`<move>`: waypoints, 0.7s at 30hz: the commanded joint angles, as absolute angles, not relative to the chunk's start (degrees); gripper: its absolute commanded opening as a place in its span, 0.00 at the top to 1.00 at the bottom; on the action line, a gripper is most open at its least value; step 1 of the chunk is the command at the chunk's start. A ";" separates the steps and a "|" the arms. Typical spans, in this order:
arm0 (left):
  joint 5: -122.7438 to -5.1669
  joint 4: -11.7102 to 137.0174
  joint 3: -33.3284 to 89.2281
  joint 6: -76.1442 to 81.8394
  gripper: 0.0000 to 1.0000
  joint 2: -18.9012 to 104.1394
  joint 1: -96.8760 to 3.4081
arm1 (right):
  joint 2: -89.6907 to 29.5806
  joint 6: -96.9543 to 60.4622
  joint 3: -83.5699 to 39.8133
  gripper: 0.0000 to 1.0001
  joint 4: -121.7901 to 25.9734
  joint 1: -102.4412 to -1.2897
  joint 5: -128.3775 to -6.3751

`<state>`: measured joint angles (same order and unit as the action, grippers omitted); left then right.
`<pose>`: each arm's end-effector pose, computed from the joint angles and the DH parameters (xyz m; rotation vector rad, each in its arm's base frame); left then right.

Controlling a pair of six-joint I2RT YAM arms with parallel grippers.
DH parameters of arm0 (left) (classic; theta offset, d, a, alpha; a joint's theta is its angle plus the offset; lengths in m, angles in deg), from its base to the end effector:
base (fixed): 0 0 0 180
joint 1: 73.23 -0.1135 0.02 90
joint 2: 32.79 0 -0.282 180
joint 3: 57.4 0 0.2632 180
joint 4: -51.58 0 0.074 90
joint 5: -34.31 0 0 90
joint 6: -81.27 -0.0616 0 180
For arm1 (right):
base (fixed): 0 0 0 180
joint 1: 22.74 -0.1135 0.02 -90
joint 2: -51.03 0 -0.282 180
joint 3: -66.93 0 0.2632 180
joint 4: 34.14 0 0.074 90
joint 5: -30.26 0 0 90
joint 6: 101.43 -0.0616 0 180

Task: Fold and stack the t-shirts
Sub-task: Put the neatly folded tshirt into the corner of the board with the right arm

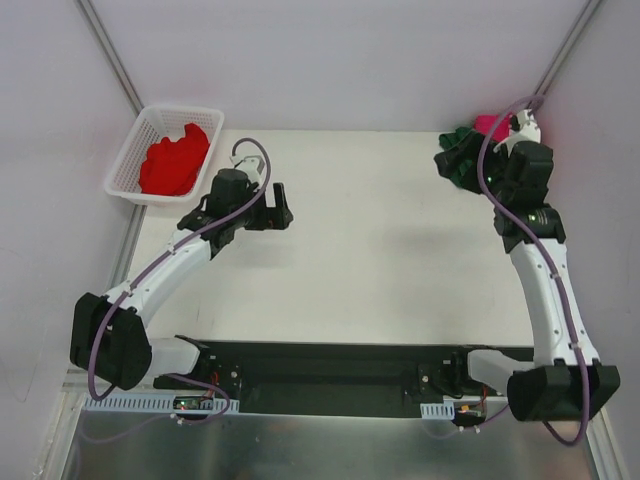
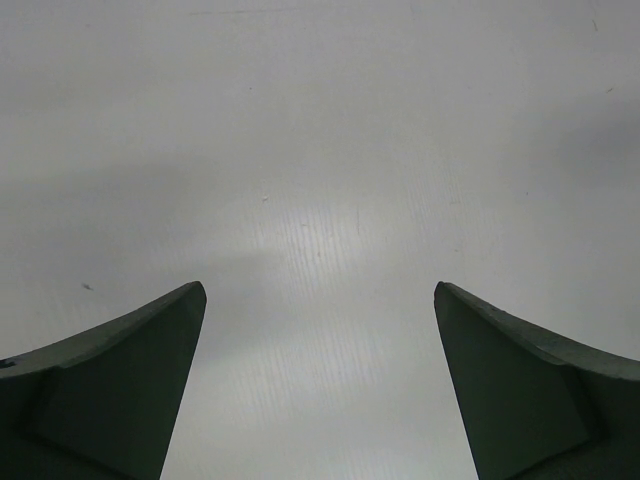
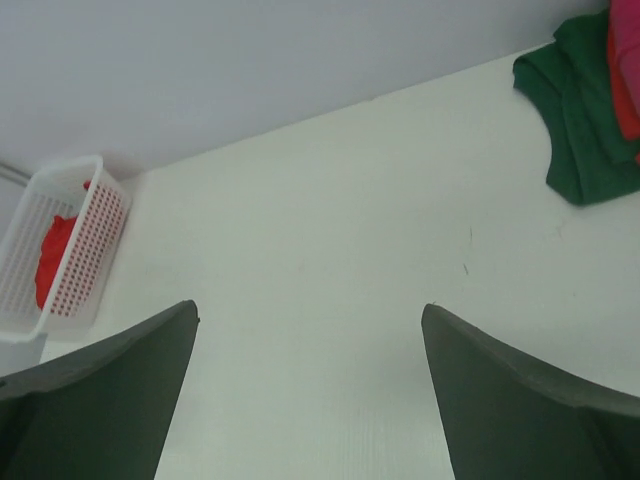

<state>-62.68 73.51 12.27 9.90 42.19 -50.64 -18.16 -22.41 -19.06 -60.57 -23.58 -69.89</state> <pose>0.3010 -0.1334 0.2997 0.1500 2.0860 -0.5682 0.3043 0.0153 0.4307 0.0238 1.7458 0.3052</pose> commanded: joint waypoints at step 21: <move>-37.50 73.46 -1.85 16.32 0.01 30.94 -42.65 | 9.80 -16.09 15.43 0.04 -70.87 -33.64 -52.26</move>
